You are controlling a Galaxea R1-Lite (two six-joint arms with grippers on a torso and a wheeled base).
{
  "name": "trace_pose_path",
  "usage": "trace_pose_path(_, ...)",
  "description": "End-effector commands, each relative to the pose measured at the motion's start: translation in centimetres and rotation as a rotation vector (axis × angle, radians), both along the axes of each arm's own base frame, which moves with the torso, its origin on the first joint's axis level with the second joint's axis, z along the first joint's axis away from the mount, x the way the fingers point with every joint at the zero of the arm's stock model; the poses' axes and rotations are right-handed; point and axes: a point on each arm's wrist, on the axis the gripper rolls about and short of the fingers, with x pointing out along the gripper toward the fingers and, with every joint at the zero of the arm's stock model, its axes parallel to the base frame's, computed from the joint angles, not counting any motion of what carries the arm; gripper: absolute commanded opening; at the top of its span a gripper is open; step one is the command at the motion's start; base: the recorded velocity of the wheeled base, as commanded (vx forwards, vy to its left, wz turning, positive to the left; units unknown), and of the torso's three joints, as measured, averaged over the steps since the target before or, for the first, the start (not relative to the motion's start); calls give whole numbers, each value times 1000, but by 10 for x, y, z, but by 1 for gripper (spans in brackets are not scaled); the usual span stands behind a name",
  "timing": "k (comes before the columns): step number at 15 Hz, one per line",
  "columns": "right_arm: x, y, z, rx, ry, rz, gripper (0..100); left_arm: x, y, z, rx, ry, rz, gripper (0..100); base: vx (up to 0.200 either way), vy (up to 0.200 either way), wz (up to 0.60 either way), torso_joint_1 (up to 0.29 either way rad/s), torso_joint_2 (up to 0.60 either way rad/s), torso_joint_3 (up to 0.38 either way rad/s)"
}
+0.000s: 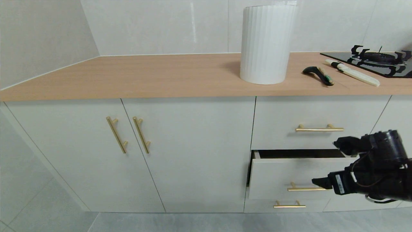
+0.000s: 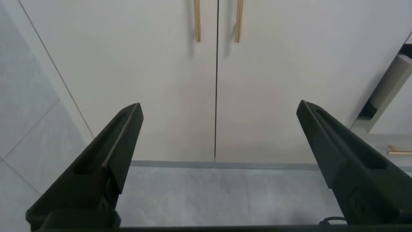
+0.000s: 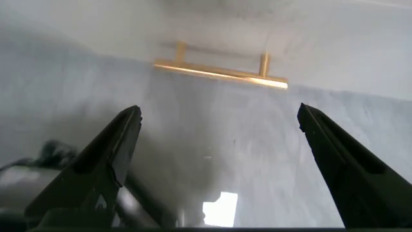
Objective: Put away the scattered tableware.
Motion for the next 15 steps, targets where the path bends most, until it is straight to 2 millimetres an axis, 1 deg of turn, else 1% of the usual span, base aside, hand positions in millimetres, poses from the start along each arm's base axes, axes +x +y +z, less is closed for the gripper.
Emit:
trace_pose_path(1,0,2,93,55,-166,-3,100,0,0,0,0,0,1,100,0,0,0,0,0,0)
trace_pose_path(2,6,3,98,64,-165,-9,100,0,0,0,0,0,1,100,0,0,0,0,0,0)
trace_pose_path(3,9,4,95,72,-151,-9,100,0,0,0,0,0,1,100,0,0,0,0,0,0)
trace_pose_path(6,39,10,70,62,-81,-8,100,0,0,0,0,0,1,100,0,0,0,0,0,0)
trace_pose_path(8,50,12,58,52,-44,-10,100,0,0,0,0,0,1,100,0,0,0,0,0,0)
trace_pose_path(9,52,12,57,52,-46,-12,100,0,0,0,0,0,1,100,0,0,0,0,0,0)
trace_pose_path(13,79,17,26,40,-12,-20,100,0,0,0,0,0,1,100,0,0,0,0,0,0)
trace_pose_path(15,93,19,5,21,-14,-43,100,0,0,0,0,0,1,100,0,0,0,0,0,0)
